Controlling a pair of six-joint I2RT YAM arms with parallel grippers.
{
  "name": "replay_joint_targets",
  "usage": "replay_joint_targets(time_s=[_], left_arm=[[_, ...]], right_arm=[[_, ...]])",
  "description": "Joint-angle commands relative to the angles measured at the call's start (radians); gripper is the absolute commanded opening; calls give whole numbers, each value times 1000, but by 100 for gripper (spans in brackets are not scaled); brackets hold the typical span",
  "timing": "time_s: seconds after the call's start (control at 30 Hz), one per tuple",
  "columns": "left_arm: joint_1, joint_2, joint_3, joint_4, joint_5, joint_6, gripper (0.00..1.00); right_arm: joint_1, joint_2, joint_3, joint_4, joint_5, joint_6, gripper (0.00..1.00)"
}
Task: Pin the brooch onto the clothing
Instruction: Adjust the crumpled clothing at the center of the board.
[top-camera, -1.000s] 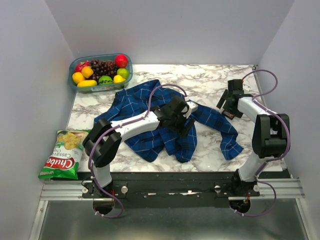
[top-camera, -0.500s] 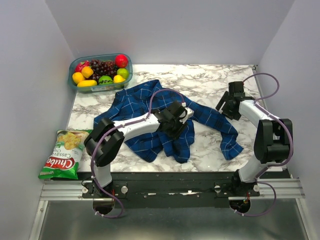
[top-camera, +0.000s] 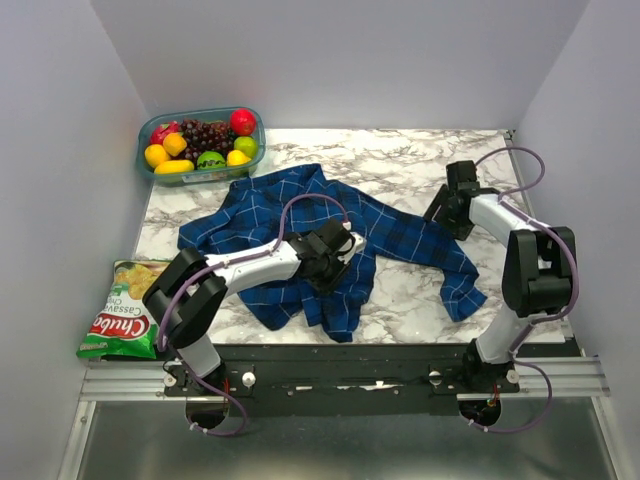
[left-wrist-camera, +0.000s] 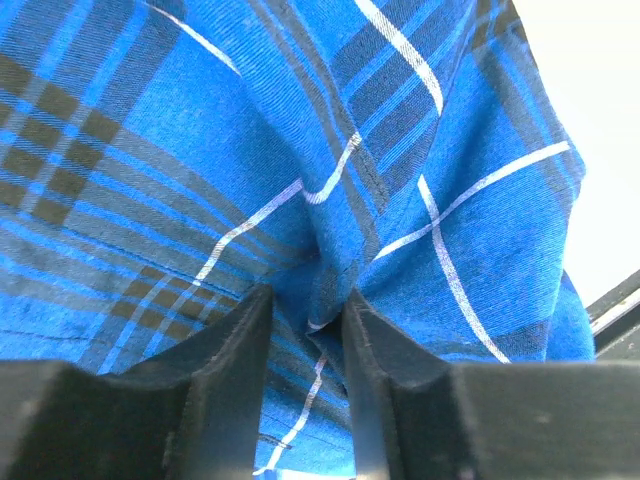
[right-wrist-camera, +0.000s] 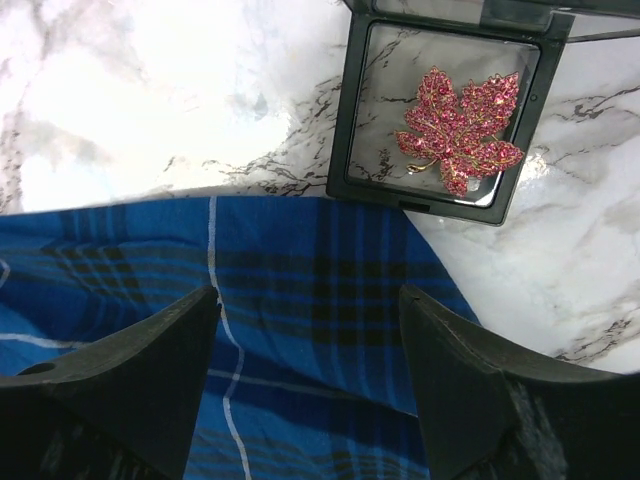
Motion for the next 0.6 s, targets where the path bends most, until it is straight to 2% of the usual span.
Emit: replay_joint_targets(time_s=[0.0,0.27,0.57], left_arm=[[8,-25,7,-20,-50,19,40],[17,-72,-7,-18,-107,23,37],[18,-111,-10,-6,-99,28,36]], right_arm=[[-3,56,54,-64,36,13,79],[-7,118,85,-95,64,18,77],[-37,153,146,-135,100,-19,77]])
